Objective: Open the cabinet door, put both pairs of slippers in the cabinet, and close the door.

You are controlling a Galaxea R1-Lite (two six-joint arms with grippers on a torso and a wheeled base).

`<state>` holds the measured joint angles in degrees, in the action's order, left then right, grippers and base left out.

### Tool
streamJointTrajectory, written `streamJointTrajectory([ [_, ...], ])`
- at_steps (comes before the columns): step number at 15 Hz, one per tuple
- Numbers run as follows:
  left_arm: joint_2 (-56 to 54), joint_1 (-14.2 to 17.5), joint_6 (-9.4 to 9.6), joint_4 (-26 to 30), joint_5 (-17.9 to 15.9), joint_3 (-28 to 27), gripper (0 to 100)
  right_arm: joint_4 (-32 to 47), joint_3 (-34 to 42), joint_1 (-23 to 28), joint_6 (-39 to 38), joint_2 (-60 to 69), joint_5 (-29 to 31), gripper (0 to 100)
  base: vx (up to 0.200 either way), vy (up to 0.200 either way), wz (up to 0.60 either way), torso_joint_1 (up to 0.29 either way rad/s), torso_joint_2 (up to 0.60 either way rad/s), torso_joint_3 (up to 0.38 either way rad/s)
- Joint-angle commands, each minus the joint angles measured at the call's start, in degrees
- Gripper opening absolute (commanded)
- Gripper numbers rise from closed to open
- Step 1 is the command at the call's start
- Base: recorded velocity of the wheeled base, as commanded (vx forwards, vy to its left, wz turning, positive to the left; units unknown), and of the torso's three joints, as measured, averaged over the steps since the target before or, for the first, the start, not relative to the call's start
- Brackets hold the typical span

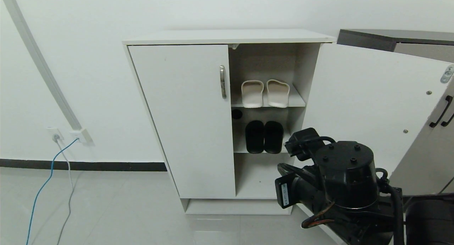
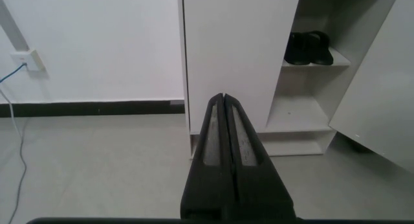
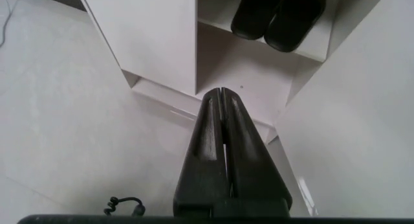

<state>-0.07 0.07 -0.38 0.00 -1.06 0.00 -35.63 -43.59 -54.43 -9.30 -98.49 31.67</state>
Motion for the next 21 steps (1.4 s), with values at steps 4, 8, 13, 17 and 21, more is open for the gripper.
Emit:
streamJointTrajectory([
  [4, 0.1, 0.0, 0.03, 0.0, 0.0, 0.0, 0, -0.2, 0.1, 0.0, 0.0, -1.3, 0.1, 0, 0.0, 0.0, 0.0, 0.0, 0.0, 0.0],
  [8, 0.1, 0.0, -0.06, 0.0, 0.0, 0.0, 0, -0.2, 0.1, 0.0, 0.1, -1.4, 0.1, 0, 0.0, 0.0, 0.0, 0.016, -0.24, -0.288],
  [13, 0.1, 0.0, -0.06, 0.0, 0.0, 0.0, 0, -0.3, 0.5, 0.0, 0.8, -1.4, 0.1, 0, 0.0, 0.0, 0.0, 0.072, -0.47, -0.362],
  [17, 0.1, 0.0, -0.06, 0.0, 0.0, 0.0, 0, -0.3, 0.6, 0.0, 0.8, -1.4, 0.1, 0, 0.0, 0.0, 0.0, 0.123, -0.47, -0.339],
  [21, 0.1, 0.0, -0.06, 0.0, 0.0, 0.0, 0, -0.3, 0.8, -0.1, 0.8, -1.3, 0.1, 0, 0.0, 0.0, 0.0, 0.159, -0.48, -0.323],
])
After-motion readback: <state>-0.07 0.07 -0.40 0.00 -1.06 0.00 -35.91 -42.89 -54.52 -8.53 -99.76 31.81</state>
